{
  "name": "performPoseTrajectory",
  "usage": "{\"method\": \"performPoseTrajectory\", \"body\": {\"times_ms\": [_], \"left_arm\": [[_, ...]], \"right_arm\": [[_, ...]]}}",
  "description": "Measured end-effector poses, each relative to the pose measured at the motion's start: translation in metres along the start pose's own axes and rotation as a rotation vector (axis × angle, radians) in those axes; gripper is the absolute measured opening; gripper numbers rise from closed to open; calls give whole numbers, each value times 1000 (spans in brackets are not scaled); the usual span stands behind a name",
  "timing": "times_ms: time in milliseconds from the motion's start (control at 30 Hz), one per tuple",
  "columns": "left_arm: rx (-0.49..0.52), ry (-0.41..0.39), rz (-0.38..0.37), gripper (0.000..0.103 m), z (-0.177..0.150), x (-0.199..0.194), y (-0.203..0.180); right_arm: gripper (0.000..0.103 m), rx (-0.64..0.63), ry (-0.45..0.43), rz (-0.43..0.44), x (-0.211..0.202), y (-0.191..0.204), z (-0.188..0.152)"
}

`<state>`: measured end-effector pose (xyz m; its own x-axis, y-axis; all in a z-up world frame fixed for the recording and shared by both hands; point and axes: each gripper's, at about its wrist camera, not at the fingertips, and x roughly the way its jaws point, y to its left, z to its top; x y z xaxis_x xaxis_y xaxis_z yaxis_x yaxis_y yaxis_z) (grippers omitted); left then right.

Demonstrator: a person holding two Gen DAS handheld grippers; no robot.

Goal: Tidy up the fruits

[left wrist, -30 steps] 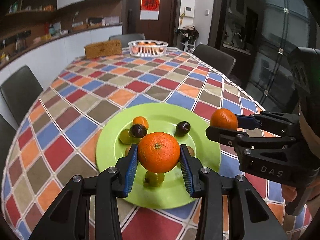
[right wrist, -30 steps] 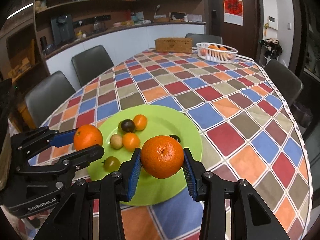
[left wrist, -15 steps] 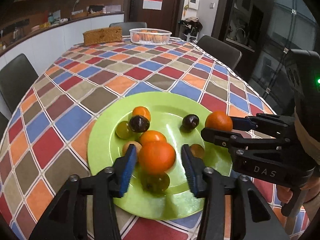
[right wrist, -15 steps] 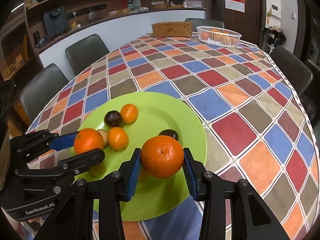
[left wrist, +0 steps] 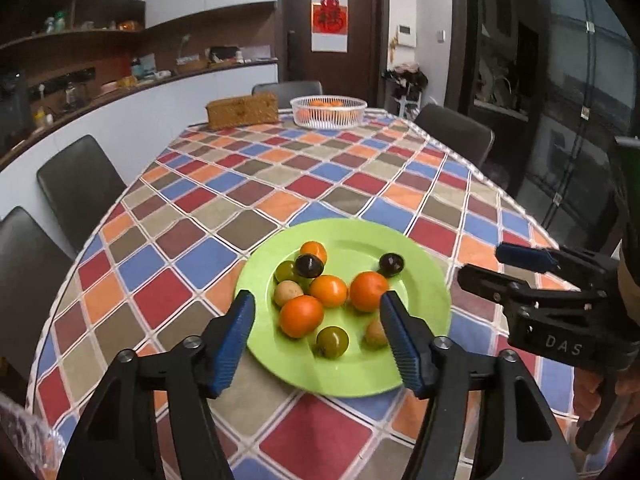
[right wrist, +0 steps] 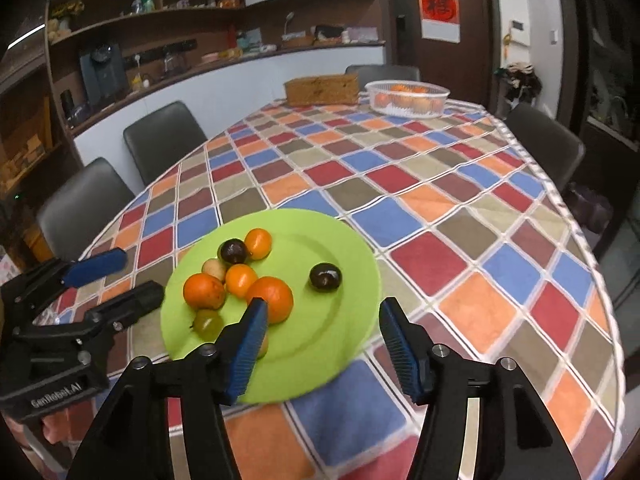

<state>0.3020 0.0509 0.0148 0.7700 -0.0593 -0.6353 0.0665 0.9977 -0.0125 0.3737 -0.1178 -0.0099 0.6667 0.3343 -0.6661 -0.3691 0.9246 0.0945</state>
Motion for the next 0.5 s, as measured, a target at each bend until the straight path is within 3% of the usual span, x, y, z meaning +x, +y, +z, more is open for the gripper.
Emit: {"method": "performPoseTrajectory", "body": {"times_ms": [267,500], "left_arm": [[-10,-47,19,86,-12,-53,-14],[21,-109,40,94,-32,-96,-32]], "right_arm": [[77,20,-85,-66,-73,4,-22],[82,25,-135,-122,-124,8,-48]]}}
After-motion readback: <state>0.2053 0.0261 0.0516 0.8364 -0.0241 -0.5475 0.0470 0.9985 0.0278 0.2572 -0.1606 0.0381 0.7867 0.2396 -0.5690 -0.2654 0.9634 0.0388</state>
